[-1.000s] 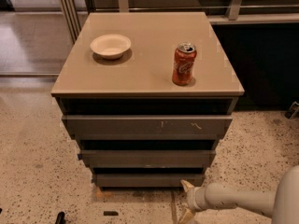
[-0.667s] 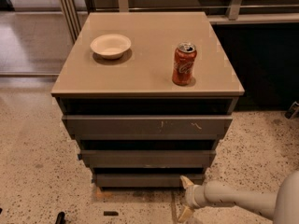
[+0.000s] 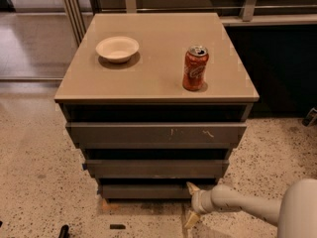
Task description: Open bottom drawer
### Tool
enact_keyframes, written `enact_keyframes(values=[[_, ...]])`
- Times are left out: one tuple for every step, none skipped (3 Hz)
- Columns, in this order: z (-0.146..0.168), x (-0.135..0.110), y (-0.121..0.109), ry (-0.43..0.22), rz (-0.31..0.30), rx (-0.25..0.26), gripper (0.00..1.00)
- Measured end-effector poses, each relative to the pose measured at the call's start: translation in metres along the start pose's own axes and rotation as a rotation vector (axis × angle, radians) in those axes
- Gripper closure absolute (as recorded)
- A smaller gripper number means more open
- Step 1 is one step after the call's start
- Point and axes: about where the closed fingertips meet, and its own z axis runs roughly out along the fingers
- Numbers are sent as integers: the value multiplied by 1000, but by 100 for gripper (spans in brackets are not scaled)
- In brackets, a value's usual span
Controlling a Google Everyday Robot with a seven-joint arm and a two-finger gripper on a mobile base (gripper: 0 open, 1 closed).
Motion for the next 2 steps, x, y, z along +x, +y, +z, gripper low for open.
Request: enact_keyframes(values=[[13, -3, -12, 17, -11, -13, 0], [27, -3, -22, 52, -13, -34, 0]])
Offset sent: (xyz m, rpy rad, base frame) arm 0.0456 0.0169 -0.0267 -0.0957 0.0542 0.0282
